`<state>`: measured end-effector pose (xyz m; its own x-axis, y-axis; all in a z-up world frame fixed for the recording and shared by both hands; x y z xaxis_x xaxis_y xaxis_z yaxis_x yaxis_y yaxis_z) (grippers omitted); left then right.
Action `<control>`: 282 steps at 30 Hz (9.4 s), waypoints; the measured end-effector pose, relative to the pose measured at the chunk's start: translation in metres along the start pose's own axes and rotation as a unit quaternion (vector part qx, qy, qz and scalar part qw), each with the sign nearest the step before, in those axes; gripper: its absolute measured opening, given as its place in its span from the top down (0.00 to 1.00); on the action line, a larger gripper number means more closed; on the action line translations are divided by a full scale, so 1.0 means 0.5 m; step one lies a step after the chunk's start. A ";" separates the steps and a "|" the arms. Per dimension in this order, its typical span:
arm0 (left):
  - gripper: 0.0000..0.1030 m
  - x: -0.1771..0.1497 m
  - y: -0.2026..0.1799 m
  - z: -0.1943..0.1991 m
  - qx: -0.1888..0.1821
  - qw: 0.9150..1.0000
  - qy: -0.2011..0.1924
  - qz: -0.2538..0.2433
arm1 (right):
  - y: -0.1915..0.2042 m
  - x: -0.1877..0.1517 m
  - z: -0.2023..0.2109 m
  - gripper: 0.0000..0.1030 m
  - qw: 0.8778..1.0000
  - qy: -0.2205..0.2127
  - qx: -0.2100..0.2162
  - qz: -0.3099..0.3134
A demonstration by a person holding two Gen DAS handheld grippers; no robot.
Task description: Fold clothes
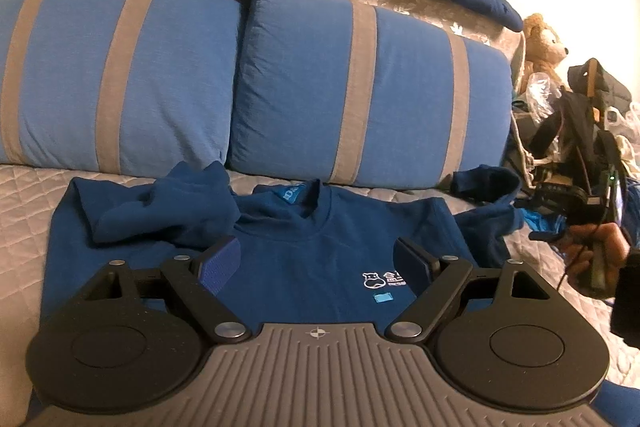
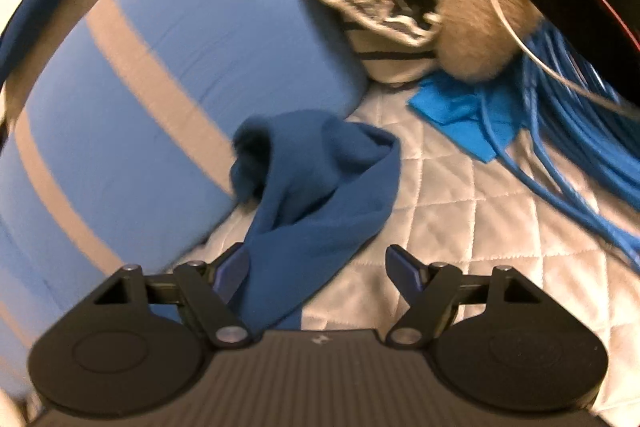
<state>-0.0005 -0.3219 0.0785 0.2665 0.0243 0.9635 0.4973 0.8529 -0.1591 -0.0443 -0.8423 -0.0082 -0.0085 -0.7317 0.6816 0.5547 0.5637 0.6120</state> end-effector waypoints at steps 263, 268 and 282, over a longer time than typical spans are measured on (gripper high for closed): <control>0.19 0.098 0.270 -0.062 0.054 0.998 0.007 -0.042 | 0.532 -0.440 0.241 0.00 0.964 0.042 0.101 0.242; 0.19 0.080 0.277 -0.120 0.047 0.998 0.024 -0.037 | 0.526 -0.444 0.238 0.00 0.965 0.053 0.099 0.236; 0.89 0.008 0.301 -0.246 0.061 0.991 0.120 0.019 | 0.514 -0.451 0.219 0.00 0.967 0.071 0.083 0.228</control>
<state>0.1769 -0.2576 0.0321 0.4793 -0.0542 0.8760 0.3834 0.9107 -0.1534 0.0089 -0.4903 0.0392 0.3271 -0.4301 0.8414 0.3312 0.8861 0.3242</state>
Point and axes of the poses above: each gripper's, at about its wrist camera, not at the fingertips, and z roughly against the way its jaws point, y to its left, x to its top, the point moved 5 cm from there along -z, roughly the way its jaws point, and after that the axes turned 15 degrees about -y, right-handed, at the moved point
